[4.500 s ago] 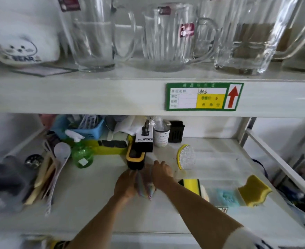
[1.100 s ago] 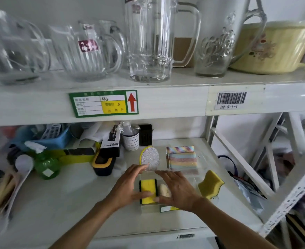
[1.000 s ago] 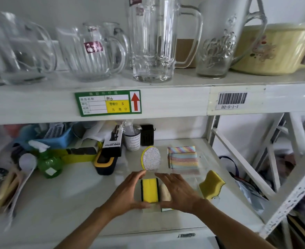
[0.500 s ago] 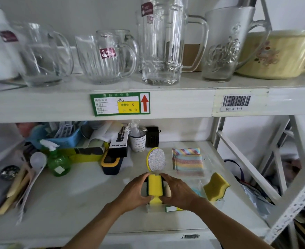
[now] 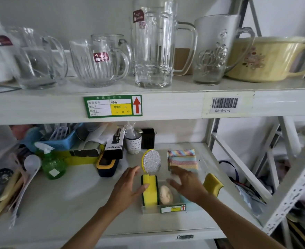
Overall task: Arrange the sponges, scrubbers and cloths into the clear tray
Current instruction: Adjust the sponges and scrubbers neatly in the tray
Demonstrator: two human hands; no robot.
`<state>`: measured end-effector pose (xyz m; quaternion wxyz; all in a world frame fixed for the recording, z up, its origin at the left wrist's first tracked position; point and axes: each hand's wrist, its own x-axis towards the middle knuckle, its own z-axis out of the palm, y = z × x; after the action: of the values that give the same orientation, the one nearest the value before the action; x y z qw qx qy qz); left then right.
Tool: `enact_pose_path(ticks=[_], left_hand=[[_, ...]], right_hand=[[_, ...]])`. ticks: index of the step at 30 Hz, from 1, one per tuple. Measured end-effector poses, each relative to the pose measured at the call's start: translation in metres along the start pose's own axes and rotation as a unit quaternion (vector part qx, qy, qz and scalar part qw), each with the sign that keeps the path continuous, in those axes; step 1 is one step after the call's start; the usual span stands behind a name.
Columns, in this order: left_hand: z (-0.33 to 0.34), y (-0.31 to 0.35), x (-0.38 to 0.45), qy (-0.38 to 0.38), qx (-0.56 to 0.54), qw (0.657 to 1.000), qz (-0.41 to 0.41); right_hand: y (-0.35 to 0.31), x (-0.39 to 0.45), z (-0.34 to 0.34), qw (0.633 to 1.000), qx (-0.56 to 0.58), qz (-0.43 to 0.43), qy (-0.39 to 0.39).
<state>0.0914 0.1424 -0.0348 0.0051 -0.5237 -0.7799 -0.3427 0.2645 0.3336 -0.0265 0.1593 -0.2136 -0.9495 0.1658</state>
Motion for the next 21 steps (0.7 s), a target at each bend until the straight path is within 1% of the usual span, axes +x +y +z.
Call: enact_pose_path(ticks=[1,2,3,4,6,8,10,12,14,17,21], left_hand=[[0.0,0.006,0.004,0.043,0.018,0.998,0.031],[0.001,0.014,0.01,0.069,0.036,0.995,0.056],[0.003,0.024,0.016,0.076,0.053,0.993,0.078],[0.007,0.035,0.023,0.067,0.067,0.991,0.098],[0.019,0.056,0.033,0.025,0.094,0.986,0.137],[0.035,0.074,0.04,-0.03,0.132,0.979,0.153],[0.049,0.088,0.045,-0.094,0.199,0.967,0.13],[0.06,0.097,0.049,-0.156,0.275,0.944,0.1],[0.068,0.101,0.05,-0.2,0.336,0.917,0.081],[0.079,0.101,0.05,-0.231,0.398,0.886,0.058],[0.088,0.1,0.05,-0.254,0.435,0.863,0.03]], right_hand=[[0.006,-0.002,-0.009,0.999,-0.017,0.022,0.032],[0.013,-0.003,-0.015,0.997,-0.036,0.049,0.051],[0.017,-0.004,-0.02,0.994,-0.056,0.078,0.053],[0.02,-0.005,-0.023,0.991,-0.071,0.103,0.038],[0.022,-0.006,-0.023,0.987,-0.079,0.139,-0.026],[0.021,-0.006,-0.017,0.981,-0.085,0.15,-0.092],[0.019,-0.007,-0.01,0.974,-0.107,0.145,-0.139],[0.017,-0.008,-0.003,0.965,-0.139,0.135,-0.176],[0.018,-0.009,0.0,0.955,-0.165,0.134,-0.209],[0.019,-0.007,0.0,0.947,-0.17,0.137,-0.234],[0.017,-0.003,-0.001,0.943,-0.189,0.13,-0.24]])
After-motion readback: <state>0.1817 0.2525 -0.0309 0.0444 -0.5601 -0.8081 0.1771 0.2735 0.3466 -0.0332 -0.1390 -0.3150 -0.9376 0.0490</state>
